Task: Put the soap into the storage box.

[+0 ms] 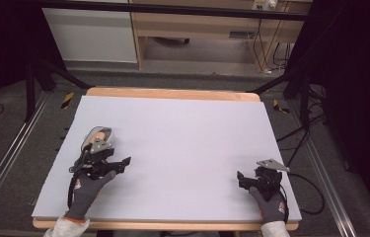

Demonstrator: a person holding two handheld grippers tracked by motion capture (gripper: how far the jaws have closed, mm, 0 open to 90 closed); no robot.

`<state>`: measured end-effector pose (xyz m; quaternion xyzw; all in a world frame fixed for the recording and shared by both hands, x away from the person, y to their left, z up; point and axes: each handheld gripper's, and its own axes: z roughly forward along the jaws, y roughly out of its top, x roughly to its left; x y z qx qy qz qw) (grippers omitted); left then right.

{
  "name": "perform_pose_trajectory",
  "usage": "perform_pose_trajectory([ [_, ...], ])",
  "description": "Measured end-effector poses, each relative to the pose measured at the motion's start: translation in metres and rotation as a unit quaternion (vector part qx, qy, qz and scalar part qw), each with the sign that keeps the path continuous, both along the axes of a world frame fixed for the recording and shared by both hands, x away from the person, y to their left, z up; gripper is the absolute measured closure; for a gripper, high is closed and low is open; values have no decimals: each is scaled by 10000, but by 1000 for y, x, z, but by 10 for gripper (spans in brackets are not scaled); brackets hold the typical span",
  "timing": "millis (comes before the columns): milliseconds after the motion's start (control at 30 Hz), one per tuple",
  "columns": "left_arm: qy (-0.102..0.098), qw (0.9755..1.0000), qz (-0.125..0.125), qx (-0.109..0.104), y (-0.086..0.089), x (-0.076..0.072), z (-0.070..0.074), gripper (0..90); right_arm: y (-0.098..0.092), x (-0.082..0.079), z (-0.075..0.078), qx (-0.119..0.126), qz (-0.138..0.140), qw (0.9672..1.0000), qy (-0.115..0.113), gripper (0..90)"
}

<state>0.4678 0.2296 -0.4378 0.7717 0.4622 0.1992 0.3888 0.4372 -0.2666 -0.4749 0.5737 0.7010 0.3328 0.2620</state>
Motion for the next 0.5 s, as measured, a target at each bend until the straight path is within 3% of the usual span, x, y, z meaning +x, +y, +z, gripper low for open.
perform_pose_trajectory([
  [167,70,9999,-26,120,-1,-8,-11,248,-1,0,0,-3,-4,10000,14,50],
  [267,131,9994,-76,298,-1,-16,-19,232,-1,0,-1,-37,7,10000,26,50],
  [500,221,9988,-116,431,1,-27,-27,224,-2,0,-2,-65,0,10000,50,50],
])
